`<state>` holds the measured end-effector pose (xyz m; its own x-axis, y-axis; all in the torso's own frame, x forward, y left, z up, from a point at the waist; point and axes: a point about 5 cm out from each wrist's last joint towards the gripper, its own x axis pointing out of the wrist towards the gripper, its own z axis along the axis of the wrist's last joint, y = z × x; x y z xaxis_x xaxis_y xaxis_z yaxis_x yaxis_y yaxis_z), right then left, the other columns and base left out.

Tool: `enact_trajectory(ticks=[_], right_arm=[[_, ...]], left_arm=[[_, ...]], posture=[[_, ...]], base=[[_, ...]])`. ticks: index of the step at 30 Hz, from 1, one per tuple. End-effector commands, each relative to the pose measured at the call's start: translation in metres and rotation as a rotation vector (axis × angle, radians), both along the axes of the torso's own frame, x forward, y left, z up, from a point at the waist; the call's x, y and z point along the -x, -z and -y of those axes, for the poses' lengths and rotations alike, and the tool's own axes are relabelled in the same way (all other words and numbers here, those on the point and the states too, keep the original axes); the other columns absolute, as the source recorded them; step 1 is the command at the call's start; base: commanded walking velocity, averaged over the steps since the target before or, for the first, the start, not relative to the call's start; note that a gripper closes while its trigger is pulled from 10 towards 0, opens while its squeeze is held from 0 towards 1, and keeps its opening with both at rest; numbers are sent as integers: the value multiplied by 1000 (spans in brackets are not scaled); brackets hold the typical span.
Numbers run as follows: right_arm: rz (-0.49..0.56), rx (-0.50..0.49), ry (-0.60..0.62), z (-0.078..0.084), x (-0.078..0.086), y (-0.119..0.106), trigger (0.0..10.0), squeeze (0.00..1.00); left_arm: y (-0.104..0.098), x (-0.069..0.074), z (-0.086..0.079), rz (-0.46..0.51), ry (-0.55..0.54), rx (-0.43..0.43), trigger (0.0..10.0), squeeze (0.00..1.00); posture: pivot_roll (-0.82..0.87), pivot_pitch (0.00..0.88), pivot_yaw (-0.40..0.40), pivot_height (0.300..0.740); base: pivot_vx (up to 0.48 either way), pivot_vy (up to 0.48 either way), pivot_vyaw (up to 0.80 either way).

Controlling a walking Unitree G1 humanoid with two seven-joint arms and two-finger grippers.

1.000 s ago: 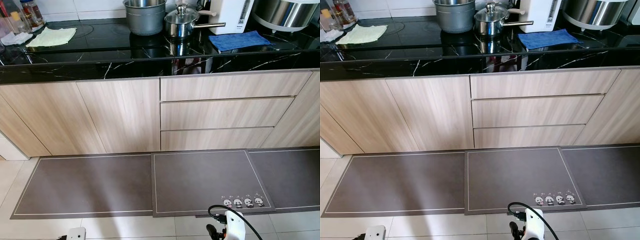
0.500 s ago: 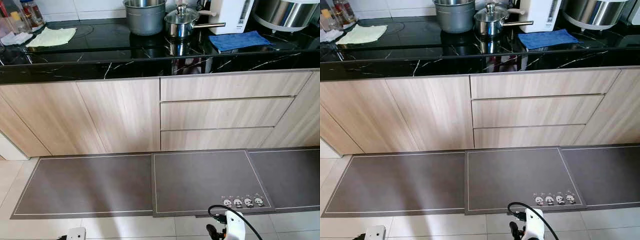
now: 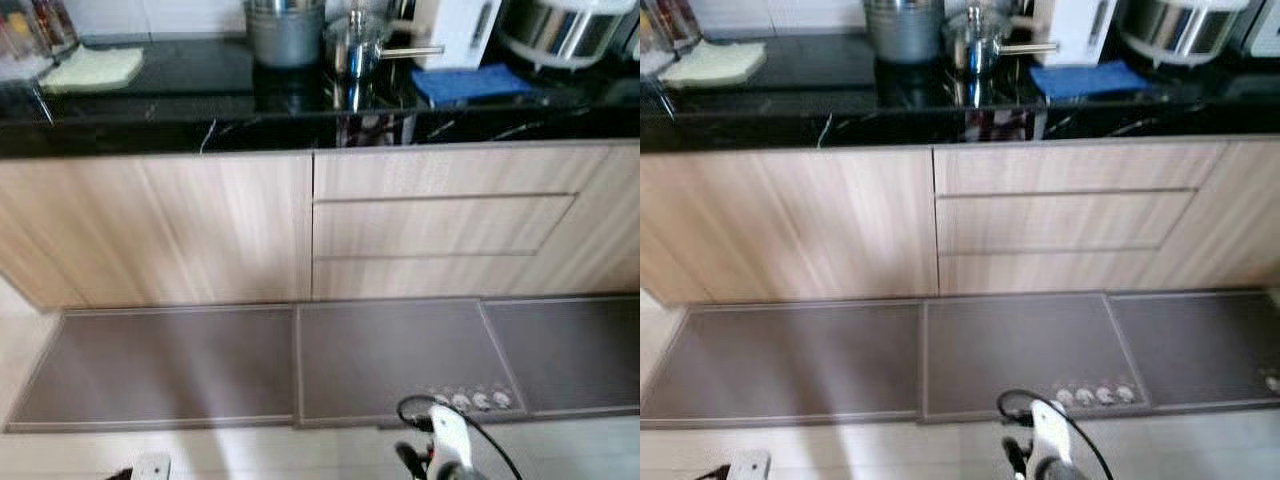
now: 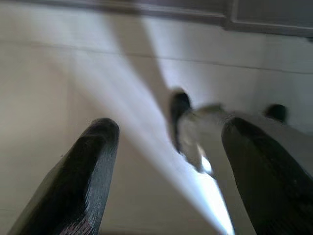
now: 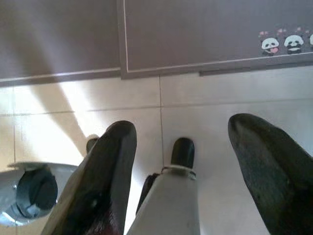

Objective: Kitchen organization

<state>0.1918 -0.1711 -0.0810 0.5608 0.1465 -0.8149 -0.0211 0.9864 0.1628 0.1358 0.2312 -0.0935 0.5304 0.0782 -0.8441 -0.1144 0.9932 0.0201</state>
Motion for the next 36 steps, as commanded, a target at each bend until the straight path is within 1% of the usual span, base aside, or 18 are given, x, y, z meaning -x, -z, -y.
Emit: enact_trajectory(ticks=[1, 7, 15, 18, 20, 22, 25, 26, 27, 28, 30, 32, 36], right_arm=[[-39, -5, -2, -1, 9, 5, 10000, 0], [-40, -15, 4, -3, 7, 4, 10000, 0], [-37, -18, 10, -6, 5, 3, 10000, 0], [-33, -23, 9, -7, 3, 3, 10000, 0], [-39, -22, 4, -8, 4, 3, 10000, 0], [-37, 1, -51, -9, 4, 3, 10000, 0], [-37, 0, -51, -9, 6, 4, 10000, 0], [-47, 12, -71, -9, 8, 5, 10000, 0], [-56, 29, -97, -9, 10, 6, 10000, 0], [-56, 24, -92, -9, 10, 6, 10000, 0], [-65, 0, -47, -9, 11, 7, 10000, 0], [-66, 1, -39, -8, 12, 7, 10000, 0], [-64, 9, -72, -8, 11, 6, 10000, 0]], left_arm=[[2, 6, -2, -21, -13, 3, 10000, 0], [3, 7, -1, -31, -13, 5, 10000, 0], [1, 8, -7, -23, -25, -2, 10000, 0], [1, 10, -10, -36, -23, -20, 10000, 0], [1, 10, -12, -42, -25, -32, 10000, 0], [1, 10, -11, -39, -35, -28, 10000, 0], [2, 6, -5, -61, 48, -73, 10000, 0], [1, 5, -6, -57, 47, -72, 10000, 0], [1, 6, -9, -52, 33, -66, 10000, 0], [1, 7, -11, -51, 25, -65, 10000, 0], [0, 8, -14, -52, 17, -68, 10000, 0], [-1, 7, -15, -52, 28, -69, 10000, 0], [-1, 5, -13, -45, 33, -66, 10000, 0]], posture=[[56, 105, -50, 740], [61, 112, -48, 740], [71, 118, -44, 740], [70, 116, -43, 740], [69, 114, -41, 740], [64, 112, -40, 740], [64, 105, -34, 740], [59, 101, -32, 740], [59, 101, -32, 740], [57, 99, -32, 740], [59, 97, -32, 740], [58, 92, -32, 740], [57, 83, -34, 740]], base=[[0, 0, 0], [0, 0, 0], [0, 0, 0], [0, 0, 0], [0, 0, 0], [0, 0, 0], [0, 0, 223], [0, 0, 800], [0, -356, 800], [0, -371, 800], [0, -369, 400], [0, -371, 0], [0, -371, 0]])
